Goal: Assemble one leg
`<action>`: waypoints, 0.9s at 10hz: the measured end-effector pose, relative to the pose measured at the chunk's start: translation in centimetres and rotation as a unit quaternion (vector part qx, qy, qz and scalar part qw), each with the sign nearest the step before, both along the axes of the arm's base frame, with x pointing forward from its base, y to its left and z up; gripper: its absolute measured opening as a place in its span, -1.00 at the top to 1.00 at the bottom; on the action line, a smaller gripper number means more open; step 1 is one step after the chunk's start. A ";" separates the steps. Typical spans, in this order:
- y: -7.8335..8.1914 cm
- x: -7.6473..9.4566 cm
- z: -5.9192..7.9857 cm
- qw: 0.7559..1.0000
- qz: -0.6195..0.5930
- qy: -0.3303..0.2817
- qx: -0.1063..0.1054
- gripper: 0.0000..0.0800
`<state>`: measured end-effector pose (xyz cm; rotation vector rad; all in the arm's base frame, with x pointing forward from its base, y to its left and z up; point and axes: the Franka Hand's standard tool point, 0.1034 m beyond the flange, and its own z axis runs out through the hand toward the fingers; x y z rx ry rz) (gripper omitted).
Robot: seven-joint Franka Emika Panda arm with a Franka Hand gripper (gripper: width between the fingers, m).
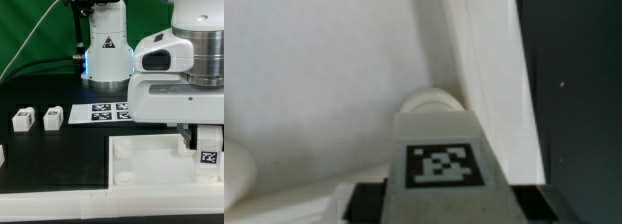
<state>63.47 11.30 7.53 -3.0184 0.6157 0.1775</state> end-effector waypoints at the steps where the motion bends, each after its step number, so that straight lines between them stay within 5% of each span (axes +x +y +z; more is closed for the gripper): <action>1: 0.0 -0.1 0.0 0.998 -0.062 0.001 -0.006 0.27; 5: -0.1 -0.1 -0.1 0.957 -0.288 0.019 -0.028 0.27; 9: 0.0 -0.2 -0.1 0.859 -0.509 0.038 -0.049 0.27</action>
Offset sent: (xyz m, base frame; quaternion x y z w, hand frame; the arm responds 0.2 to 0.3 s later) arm -0.0047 -0.0009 0.0010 -0.0062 0.0011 0.3225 0.9465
